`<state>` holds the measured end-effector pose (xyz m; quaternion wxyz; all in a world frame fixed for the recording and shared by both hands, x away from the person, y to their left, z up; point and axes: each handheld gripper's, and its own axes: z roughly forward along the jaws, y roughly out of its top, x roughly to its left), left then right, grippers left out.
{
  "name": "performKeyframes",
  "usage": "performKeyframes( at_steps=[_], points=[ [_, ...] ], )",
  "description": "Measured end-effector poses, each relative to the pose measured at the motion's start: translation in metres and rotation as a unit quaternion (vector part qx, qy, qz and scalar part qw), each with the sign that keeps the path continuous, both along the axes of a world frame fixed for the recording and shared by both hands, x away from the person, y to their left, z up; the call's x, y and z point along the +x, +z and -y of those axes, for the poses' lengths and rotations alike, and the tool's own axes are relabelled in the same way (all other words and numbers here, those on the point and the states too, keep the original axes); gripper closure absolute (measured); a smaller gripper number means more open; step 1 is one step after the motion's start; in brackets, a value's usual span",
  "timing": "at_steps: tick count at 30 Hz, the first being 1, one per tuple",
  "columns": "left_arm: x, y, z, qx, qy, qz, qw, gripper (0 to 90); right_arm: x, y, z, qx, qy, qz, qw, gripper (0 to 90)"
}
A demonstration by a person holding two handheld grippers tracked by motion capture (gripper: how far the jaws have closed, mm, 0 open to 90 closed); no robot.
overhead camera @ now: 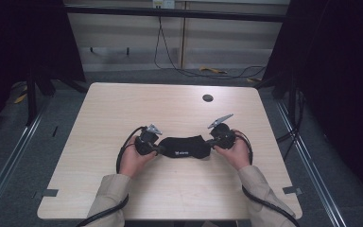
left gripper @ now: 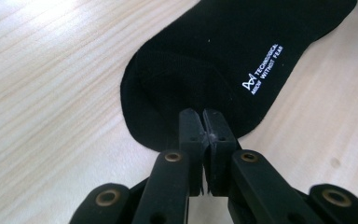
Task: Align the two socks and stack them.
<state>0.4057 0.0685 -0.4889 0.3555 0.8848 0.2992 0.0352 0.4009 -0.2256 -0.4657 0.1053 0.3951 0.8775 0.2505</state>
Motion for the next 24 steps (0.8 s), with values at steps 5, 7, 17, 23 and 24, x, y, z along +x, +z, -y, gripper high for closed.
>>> performKeyframes(
  at_steps=[5, 7, 17, 23, 24],
  points=[
    [-0.001, 0.014, -0.004, -0.002, 0.009, 0.023, 0.9997, 87.6, -0.006, 0.008, -0.005, -0.001, 0.009, 0.017, 0.9998, 87.7],
    [0.001, 0.016, -0.006, -0.004, 0.013, 0.024, 0.9996, 87.7, -0.006, 0.010, -0.006, 0.002, 0.008, 0.022, 0.9997, 87.8],
    [0.008, -0.003, -0.009, -0.002, 0.032, 0.012, 0.9994, 87.6, -0.007, 0.001, -0.007, 0.000, 0.005, 0.006, 1.0000, 88.0],
    [0.008, -0.004, -0.007, 0.011, 0.030, 0.011, 0.9994, 87.5, -0.007, -0.004, -0.007, -0.004, 0.006, 0.002, 1.0000, 88.1],
    [0.008, -0.005, -0.007, 0.010, 0.031, 0.010, 0.9994, 87.5, -0.007, -0.004, -0.008, -0.005, 0.008, 0.003, 0.9999, 88.1]
  ],
)
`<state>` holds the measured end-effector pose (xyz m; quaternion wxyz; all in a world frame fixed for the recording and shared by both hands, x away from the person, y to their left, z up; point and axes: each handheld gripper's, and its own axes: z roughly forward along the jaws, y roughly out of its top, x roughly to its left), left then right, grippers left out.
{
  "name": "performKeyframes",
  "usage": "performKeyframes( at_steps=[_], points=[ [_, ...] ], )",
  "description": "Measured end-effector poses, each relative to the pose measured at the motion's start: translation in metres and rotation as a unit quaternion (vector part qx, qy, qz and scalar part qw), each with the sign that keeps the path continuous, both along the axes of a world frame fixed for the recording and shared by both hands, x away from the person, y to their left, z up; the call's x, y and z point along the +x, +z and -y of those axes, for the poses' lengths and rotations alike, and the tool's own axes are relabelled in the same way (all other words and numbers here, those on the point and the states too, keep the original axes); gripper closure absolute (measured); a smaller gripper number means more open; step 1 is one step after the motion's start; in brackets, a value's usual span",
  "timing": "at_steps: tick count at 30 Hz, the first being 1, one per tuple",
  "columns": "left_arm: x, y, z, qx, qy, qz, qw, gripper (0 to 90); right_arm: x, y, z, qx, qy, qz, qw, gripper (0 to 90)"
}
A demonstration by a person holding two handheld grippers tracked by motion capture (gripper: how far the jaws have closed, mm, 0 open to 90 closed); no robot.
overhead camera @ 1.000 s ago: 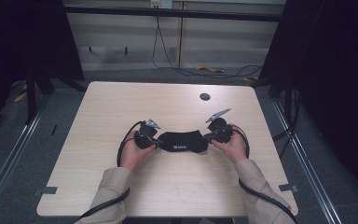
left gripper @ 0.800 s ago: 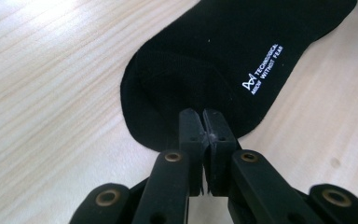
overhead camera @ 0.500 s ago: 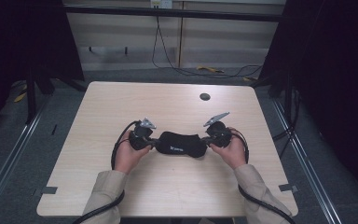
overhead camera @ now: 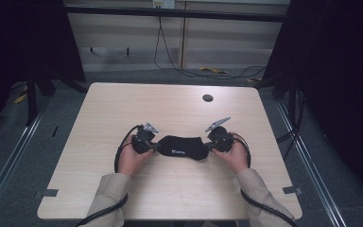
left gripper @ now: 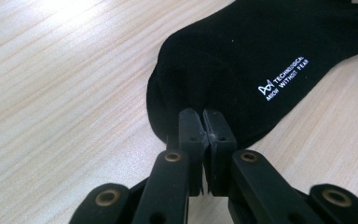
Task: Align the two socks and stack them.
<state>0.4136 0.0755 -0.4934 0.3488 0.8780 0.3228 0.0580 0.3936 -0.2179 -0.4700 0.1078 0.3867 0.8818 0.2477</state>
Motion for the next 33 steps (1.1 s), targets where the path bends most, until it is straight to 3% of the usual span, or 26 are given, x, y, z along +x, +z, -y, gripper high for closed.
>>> performKeyframes(
  at_steps=[3, 5, 10, 11, 15, 19, 24, 27, 31, 33],
  points=[
    [0.000, 0.000, -0.001, -0.006, 0.003, -0.003, 1.0000, 86.5, -0.001, 0.000, -0.001, -0.006, 0.002, 0.001, 1.0000, 87.0],
    [-0.001, 0.001, -0.004, -0.011, 0.011, 0.003, 0.9999, 78.3, -0.003, 0.002, 0.002, -0.005, 0.001, 0.012, 0.9999, 78.8],
    [-0.001, 0.013, -0.017, -0.031, 0.033, 0.018, 0.9988, 69.5, -0.006, 0.011, 0.008, 0.014, -0.006, 0.029, 0.9994, 78.4],
    [0.000, 0.015, -0.019, -0.046, 0.044, 0.018, 0.9978, 69.7, -0.007, 0.013, 0.008, 0.016, -0.006, 0.030, 0.9994, 79.0],
    [0.004, 0.018, -0.016, -0.029, 0.044, 0.021, 0.9984, 73.3, -0.013, 0.017, -0.003, 0.019, 0.022, 0.034, 0.9990, 82.4],
    [0.009, 0.009, -0.005, -0.019, 0.040, 0.024, 0.9987, 75.1, -0.014, 0.010, -0.009, 0.013, 0.030, 0.029, 0.9991, 82.7],
    [0.010, -0.002, 0.006, -0.008, 0.028, 0.013, 0.9995, 75.0, -0.015, -0.002, -0.007, 0.000, 0.027, 0.018, 0.9995, 83.1],
    [0.009, -0.005, 0.006, -0.020, 0.030, 0.007, 0.9993, 76.2, -0.016, -0.006, -0.004, -0.001, 0.024, 0.014, 0.9996, 83.2],
    [0.008, -0.002, 0.010, -0.003, 0.017, 0.004, 0.9998, 87.2, -0.016, -0.008, -0.002, 0.000, 0.023, 0.014, 0.9996, 84.3],
    [0.008, 0.001, 0.011, 0.002, 0.019, 0.002, 0.9998, 88.2, -0.016, -0.008, -0.003, -0.003, 0.025, 0.014, 0.9996, 84.5]
  ],
)
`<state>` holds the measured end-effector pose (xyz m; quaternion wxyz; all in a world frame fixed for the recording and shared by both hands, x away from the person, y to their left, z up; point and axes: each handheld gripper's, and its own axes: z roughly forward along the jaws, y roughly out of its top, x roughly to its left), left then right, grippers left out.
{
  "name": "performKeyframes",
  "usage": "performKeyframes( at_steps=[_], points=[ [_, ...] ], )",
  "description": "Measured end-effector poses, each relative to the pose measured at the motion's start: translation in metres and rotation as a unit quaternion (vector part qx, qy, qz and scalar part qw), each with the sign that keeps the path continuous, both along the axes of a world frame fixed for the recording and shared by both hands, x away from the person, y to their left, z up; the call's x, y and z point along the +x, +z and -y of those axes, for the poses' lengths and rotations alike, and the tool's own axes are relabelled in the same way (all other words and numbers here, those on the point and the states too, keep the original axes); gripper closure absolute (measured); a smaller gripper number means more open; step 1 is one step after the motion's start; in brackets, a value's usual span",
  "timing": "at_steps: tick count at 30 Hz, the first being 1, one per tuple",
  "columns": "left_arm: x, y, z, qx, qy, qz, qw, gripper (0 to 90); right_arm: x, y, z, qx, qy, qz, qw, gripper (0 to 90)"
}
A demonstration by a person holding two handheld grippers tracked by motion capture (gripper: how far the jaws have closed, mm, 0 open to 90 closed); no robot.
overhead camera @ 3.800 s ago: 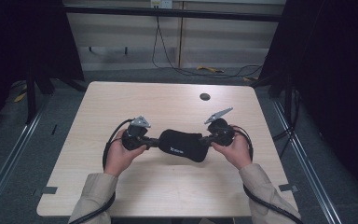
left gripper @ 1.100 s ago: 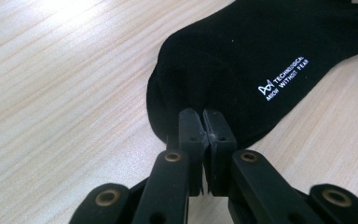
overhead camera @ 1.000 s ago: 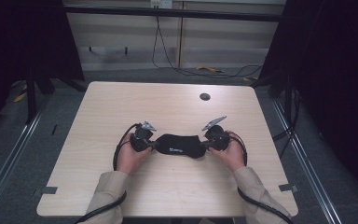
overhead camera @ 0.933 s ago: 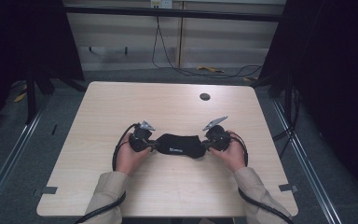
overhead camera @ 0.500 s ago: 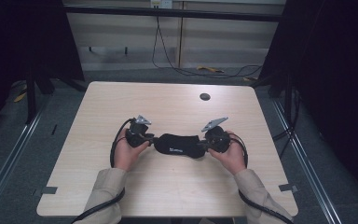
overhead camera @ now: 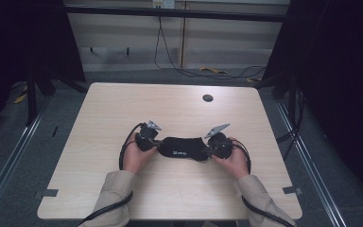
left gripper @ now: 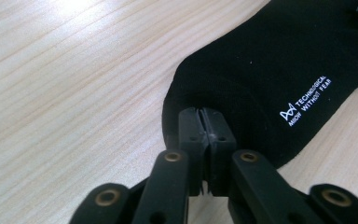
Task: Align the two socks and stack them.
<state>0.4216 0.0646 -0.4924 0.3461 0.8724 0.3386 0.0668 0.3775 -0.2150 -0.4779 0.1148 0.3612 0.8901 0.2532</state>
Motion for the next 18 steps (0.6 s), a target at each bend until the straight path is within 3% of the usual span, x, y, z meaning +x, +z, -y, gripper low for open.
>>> performKeyframes(
  at_steps=[6, 7, 10, 13, 16, 18],
  points=[
    [0.000, 0.007, -0.017, -0.009, 0.026, 0.006, 0.9996, 88.8, 0.000, 0.000, -0.001, -0.002, 0.002, -0.003, 1.0000, 85.9],
    [0.000, 0.007, -0.020, -0.020, 0.035, 0.000, 0.9992, 88.8, 0.000, 0.000, -0.001, -0.001, 0.002, -0.003, 1.0000, 86.1],
    [-0.001, 0.004, -0.022, -0.025, 0.027, -0.002, 0.9993, 88.2, 0.000, 0.000, -0.002, -0.005, 0.004, -0.002, 1.0000, 86.2],
    [-0.002, 0.002, -0.020, -0.024, 0.031, 0.014, 0.9991, 78.1, 0.000, 0.000, -0.002, -0.006, 0.004, -0.002, 1.0000, 86.2],
    [-0.001, 0.001, -0.021, -0.036, 0.041, 0.013, 0.9985, 69.6, -0.001, 0.000, -0.002, -0.006, 0.003, 0.001, 1.0000, 86.0],
    [-0.001, -0.001, -0.020, -0.040, 0.040, 0.007, 0.9984, 69.4, -0.001, 0.000, -0.002, -0.005, 0.003, 0.001, 1.0000, 85.9]
  ],
)
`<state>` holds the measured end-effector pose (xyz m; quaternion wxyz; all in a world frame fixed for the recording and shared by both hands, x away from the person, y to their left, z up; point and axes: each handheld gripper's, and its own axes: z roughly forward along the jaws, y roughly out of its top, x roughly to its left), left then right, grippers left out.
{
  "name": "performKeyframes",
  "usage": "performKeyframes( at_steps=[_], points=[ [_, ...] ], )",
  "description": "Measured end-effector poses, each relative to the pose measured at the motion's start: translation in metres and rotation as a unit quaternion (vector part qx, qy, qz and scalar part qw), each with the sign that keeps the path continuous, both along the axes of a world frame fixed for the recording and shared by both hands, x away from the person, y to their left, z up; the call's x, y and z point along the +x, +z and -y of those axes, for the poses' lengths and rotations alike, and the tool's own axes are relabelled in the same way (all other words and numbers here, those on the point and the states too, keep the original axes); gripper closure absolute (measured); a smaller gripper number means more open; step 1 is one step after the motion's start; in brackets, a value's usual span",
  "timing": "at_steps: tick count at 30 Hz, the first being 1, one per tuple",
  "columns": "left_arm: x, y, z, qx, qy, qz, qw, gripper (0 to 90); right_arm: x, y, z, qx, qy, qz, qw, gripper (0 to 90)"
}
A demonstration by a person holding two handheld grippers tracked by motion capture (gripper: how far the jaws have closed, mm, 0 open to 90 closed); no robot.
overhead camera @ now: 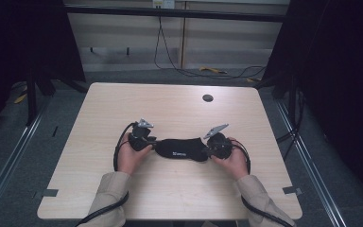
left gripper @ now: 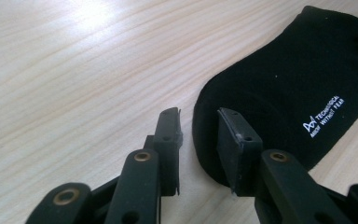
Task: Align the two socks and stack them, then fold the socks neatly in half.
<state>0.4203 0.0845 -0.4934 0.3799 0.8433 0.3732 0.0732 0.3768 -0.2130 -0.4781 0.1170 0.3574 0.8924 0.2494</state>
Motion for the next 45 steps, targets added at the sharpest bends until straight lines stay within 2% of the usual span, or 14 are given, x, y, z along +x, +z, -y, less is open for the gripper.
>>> performKeyframes(
  at_steps=[3, 8, 10, 13, 20, 21, 28, 31, 35, 37, 43, 45],
  points=[
    [0.000, -0.004, 0.001, 0.006, -0.003, -0.004, 1.0000, 66.3, 0.000, 0.000, 0.001, 0.002, -0.001, 0.000, 1.0000, 85.1],
    [-0.001, -0.003, 0.000, 0.007, 0.001, 0.006, 1.0000, 61.6, -0.001, 0.003, 0.002, 0.005, -0.002, 0.005, 1.0000, 81.8],
    [-0.001, 0.001, -0.002, 0.002, 0.003, 0.005, 1.0000, 56.4, 0.000, 0.008, 0.005, 0.017, -0.008, 0.007, 0.9998, 82.6],
    [-0.002, 0.004, -0.003, -0.006, 0.000, 0.005, 1.0000, 54.6, 0.000, 0.010, 0.004, 0.016, -0.008, 0.009, 0.9998, 84.1],
    [-0.005, 0.007, -0.001, -0.013, -0.005, -0.006, 0.9999, 54.4, 0.002, 0.010, -0.010, 0.015, 0.004, 0.009, 0.9998, 90.0],
    [-0.005, 0.007, -0.001, -0.007, -0.007, -0.008, 0.9999, 54.1, 0.002, 0.009, -0.013, 0.015, 0.007, 0.011, 0.9998, 90.0],
    [-0.008, 0.006, -0.002, -0.012, -0.006, -0.006, 0.9999, 52.8, 0.006, 0.007, -0.032, 0.012, 0.022, 0.013, 0.9996, 90.0],
    [-0.007, 0.005, -0.004, -0.013, -0.004, -0.011, 0.9998, 51.5, 0.006, 0.004, -0.040, 0.010, 0.035, 0.015, 0.9992, 90.0],
    [-0.007, 0.004, -0.003, -0.014, -0.001, -0.011, 0.9998, 50.4, 0.006, 0.001, -0.043, 0.018, 0.038, 0.014, 0.9990, 90.0],
    [-0.007, 0.004, -0.002, -0.012, -0.004, -0.011, 0.9999, 50.7, 0.005, -0.002, -0.043, 0.008, 0.036, 0.010, 0.9993, 90.0],
    [-0.006, -0.005, 0.005, 0.005, -0.003, -0.021, 0.9998, 50.8, 0.004, -0.003, -0.043, 0.010, 0.035, 0.010, 0.9993, 90.0],
    [-0.006, -0.006, 0.007, 0.001, -0.003, -0.017, 0.9998, 49.4, 0.004, -0.004, -0.044, 0.007, 0.035, 0.014, 0.9993, 90.0]
  ],
)
